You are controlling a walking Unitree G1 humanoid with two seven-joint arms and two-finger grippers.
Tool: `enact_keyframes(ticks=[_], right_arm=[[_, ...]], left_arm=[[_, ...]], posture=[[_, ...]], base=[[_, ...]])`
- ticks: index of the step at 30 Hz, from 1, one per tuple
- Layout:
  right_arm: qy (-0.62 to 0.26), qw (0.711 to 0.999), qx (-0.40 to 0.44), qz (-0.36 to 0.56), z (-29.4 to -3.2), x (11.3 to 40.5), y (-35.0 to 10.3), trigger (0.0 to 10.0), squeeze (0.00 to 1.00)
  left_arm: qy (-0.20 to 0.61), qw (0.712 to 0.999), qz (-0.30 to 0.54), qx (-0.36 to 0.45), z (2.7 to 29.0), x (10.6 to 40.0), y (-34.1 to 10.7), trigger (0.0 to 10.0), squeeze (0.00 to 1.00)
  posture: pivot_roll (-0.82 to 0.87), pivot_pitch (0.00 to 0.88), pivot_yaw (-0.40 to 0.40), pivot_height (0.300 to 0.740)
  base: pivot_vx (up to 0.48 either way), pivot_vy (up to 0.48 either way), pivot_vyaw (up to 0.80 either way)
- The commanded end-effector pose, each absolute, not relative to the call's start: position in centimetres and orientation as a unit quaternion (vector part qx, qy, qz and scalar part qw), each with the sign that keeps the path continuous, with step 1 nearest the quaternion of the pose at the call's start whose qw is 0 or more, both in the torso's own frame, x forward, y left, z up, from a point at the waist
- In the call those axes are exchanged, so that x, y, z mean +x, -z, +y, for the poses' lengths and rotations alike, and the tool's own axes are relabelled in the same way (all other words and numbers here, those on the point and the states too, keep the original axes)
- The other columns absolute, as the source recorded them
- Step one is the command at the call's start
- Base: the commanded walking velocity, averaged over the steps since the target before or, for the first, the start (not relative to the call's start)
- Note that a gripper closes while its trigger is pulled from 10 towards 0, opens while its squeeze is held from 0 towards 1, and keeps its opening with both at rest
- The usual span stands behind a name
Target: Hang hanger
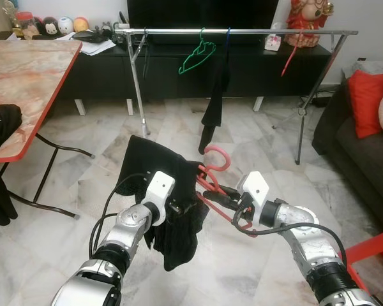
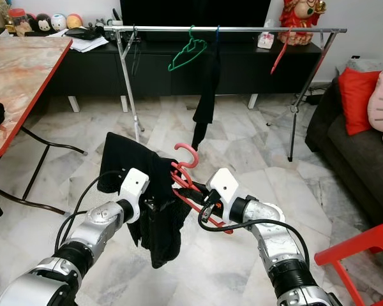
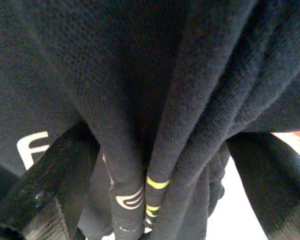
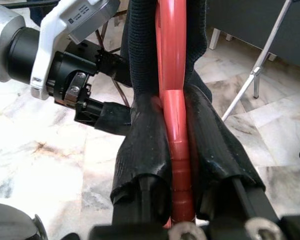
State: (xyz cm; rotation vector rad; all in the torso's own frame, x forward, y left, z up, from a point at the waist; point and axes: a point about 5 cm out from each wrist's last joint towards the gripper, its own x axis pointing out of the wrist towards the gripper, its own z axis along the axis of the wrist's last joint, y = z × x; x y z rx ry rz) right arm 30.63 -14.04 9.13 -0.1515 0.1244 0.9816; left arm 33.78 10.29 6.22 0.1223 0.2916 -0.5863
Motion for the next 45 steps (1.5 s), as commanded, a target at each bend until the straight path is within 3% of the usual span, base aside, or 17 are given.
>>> enact_keyframes(ticks=[1,4,6,45], right_arm=[[-0.476,0.876,-0.07,0.027,-13.8,30.8,-10.5,0.0,0.0],[-0.478,0.875,-0.068,0.027,-13.7,30.7,-10.5,0.0,0.0],[-0.48,0.874,-0.067,0.028,-13.7,30.6,-10.4,0.0,0.0],[-0.479,0.872,-0.086,0.057,-14.3,30.2,-9.5,0.0,0.0]], left_arm=[[0.273,0.949,0.143,0.062,10.3,34.1,-6.4,10.0,0.0],[0.247,0.955,0.149,0.064,10.7,34.3,-6.3,10.0,0.0],[0.226,0.96,0.153,0.059,11.1,34.4,-6.2,0.0,0.0],[0.197,0.969,0.142,0.04,11.6,34.7,-6.4,0.0,0.0]], posture=[[-0.13,0.0,-0.079,0.74],[-0.13,0.0,-0.079,0.74],[-0.13,0.0,-0.08,0.74],[-0.13,0.0,-0.08,0.74]], base=[[0.0,0.0,0.0],[0.0,0.0,0.0],[0.0,0.0,0.0],[0.0,0.0,0.0]])
